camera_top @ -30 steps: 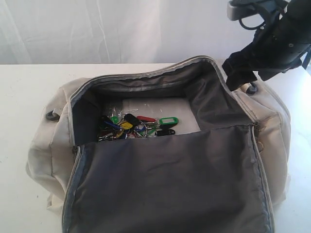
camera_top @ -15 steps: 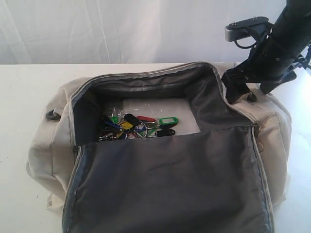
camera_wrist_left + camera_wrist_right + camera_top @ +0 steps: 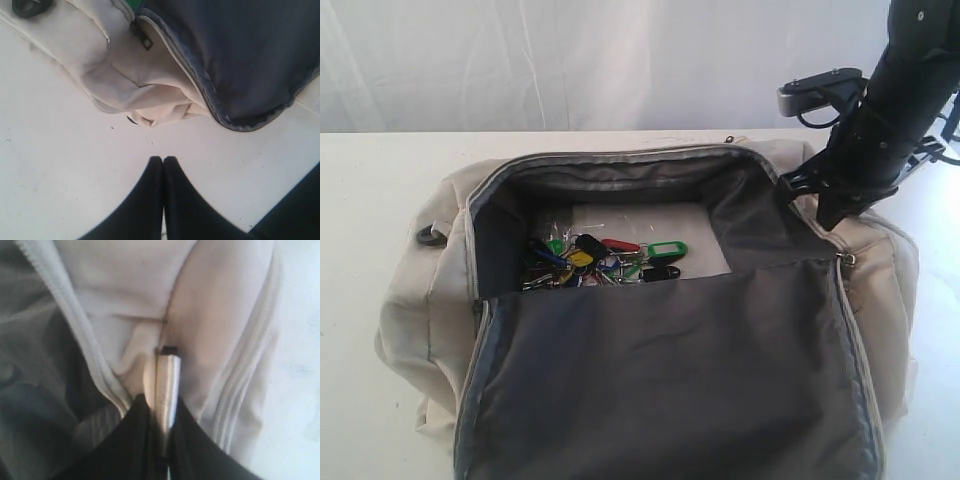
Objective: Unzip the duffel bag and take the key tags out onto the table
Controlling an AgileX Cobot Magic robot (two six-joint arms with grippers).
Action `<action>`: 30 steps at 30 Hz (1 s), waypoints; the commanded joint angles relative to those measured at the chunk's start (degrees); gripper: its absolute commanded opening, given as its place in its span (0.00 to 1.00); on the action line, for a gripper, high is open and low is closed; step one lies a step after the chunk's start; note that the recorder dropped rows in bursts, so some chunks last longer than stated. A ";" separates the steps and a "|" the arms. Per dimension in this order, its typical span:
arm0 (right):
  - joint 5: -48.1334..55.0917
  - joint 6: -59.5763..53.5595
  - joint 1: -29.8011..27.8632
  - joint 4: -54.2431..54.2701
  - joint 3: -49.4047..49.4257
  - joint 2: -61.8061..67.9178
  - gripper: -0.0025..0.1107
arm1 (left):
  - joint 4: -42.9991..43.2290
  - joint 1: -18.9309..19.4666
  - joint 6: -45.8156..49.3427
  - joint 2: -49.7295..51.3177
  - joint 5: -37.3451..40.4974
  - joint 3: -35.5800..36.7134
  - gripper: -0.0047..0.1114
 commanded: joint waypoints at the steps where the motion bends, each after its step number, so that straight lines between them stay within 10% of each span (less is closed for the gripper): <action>1: -0.20 4.28 -0.99 -8.16 -0.19 -2.24 0.02 | -0.58 -0.41 -0.18 -0.42 0.39 0.37 0.04; 30: -2.50 6.98 -16.17 -14.08 -0.19 -8.96 0.02 | -0.68 -0.41 0.24 -0.42 0.40 0.37 0.04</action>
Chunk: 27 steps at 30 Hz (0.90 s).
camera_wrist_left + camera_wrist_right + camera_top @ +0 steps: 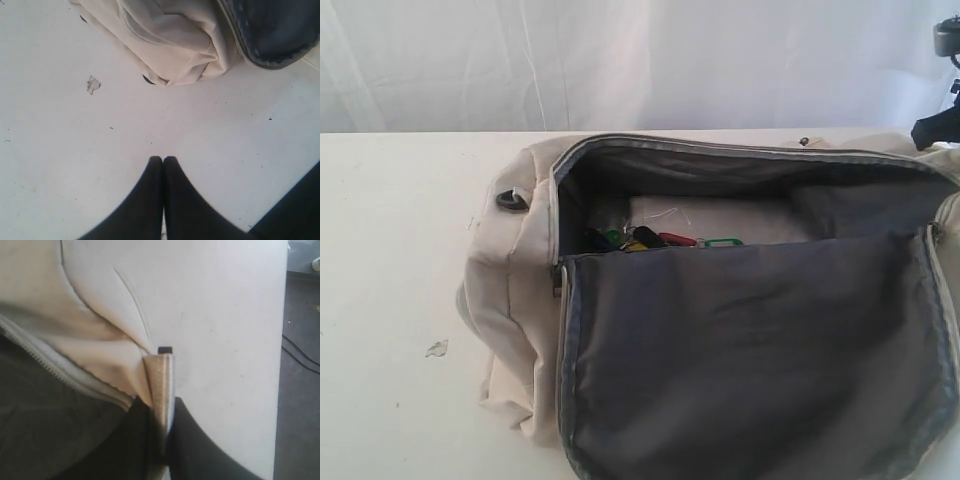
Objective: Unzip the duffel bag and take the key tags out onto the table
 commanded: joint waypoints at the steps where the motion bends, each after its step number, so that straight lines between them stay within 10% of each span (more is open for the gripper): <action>1: -2.26 0.50 -1.36 -4.72 -0.19 -1.18 0.02 | -0.44 -0.41 0.12 -0.42 0.40 0.37 0.04; 9: -4.21 -2.38 -1.36 6.27 -0.19 -1.18 0.08 | -0.88 -0.41 0.13 -0.42 0.29 0.37 0.04; 17: -0.98 -7.42 -1.36 16.10 -0.19 -3.26 0.63 | -3.78 -0.41 0.13 -0.42 -0.71 -0.49 0.04; 27: 5.40 -20.63 -1.36 41.71 6.31 -22.62 0.54 | -13.88 -0.41 13.89 24.63 0.79 -23.71 0.04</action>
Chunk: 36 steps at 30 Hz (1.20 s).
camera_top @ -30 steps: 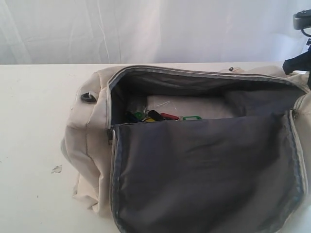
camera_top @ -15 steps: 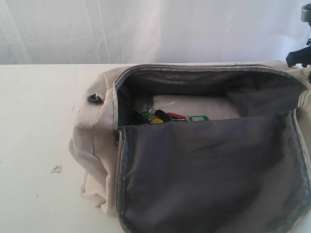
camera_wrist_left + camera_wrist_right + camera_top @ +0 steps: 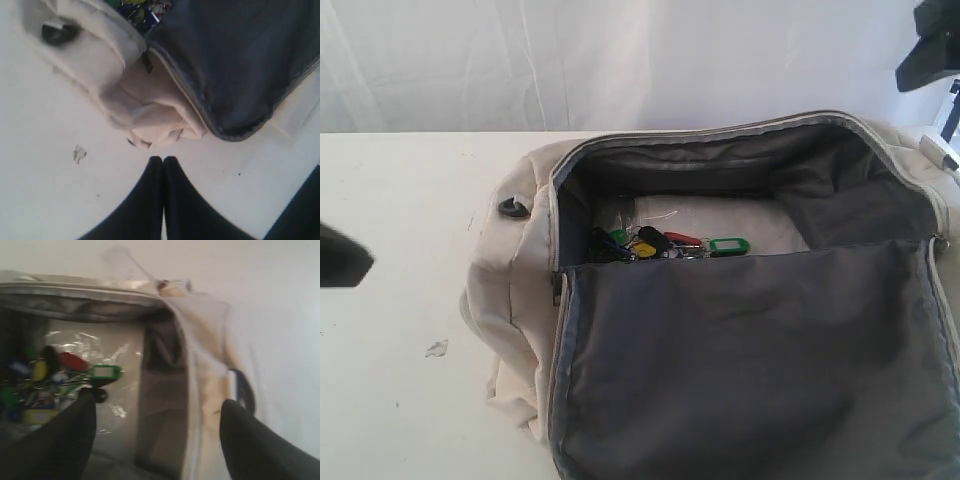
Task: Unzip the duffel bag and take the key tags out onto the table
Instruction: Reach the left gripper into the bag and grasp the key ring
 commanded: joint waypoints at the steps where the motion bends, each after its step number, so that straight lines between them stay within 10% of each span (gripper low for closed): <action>1: 5.31 -10.10 -0.14 14.17 7.05 -9.31 0.51 | -7.25 -0.41 9.82 17.65 1.70 -12.83 0.04; 6: -2.95 -15.66 -0.14 19.57 23.88 -25.26 0.02 | -7.47 -0.41 16.00 42.62 8.28 -37.62 0.04; 13: -14.54 -18.57 3.65 20.30 37.89 -27.89 0.02 | -10.16 -0.41 19.04 61.34 10.99 -54.14 0.04; 26: -14.11 -19.92 3.91 20.78 38.42 -25.63 0.02 | -5.39 -1.76 27.41 70.68 2.69 -58.05 0.04; 31: -14.77 -19.88 3.91 20.91 38.42 -25.63 0.02 | 1.75 -4.72 28.56 72.75 -0.44 -58.05 0.25; 36: -15.03 -19.88 3.91 20.91 38.42 -25.63 0.02 | 2.30 -6.31 28.80 75.66 -1.06 -58.05 0.71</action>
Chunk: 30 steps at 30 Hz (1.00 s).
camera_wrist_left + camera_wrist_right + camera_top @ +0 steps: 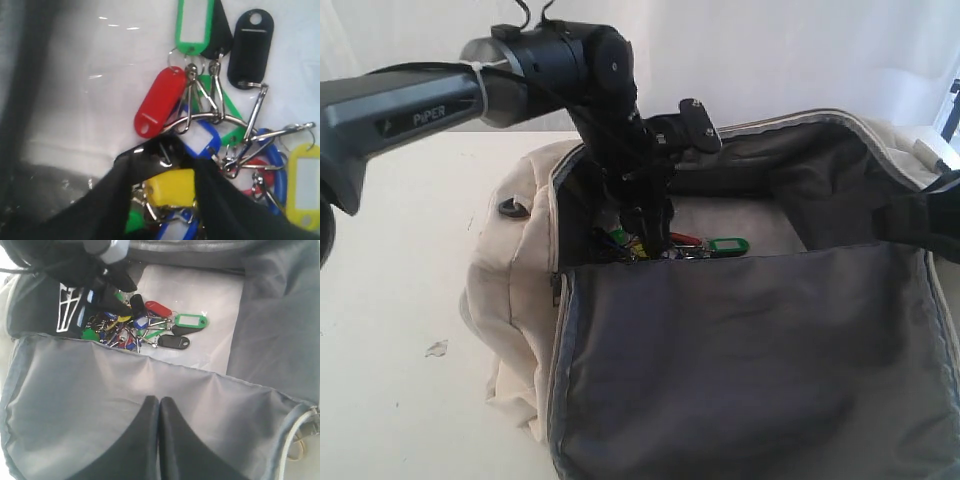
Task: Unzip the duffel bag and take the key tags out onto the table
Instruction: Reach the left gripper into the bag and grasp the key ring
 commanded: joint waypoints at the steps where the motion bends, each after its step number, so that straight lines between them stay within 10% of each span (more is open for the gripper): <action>1: -0.72 -0.66 0.26 0.37 0.22 0.02 0.02 | 0.47 -1.58 0.37 2.20 -0.14 -0.29 0.77; 19: -0.72 -0.66 0.26 0.37 0.22 0.02 0.02 | 0.21 -4.58 0.37 5.56 3.06 -0.04 0.80; 30: -0.87 -0.66 0.26 0.37 0.22 0.02 0.02 | 0.10 -4.58 0.22 6.53 5.48 -0.04 0.15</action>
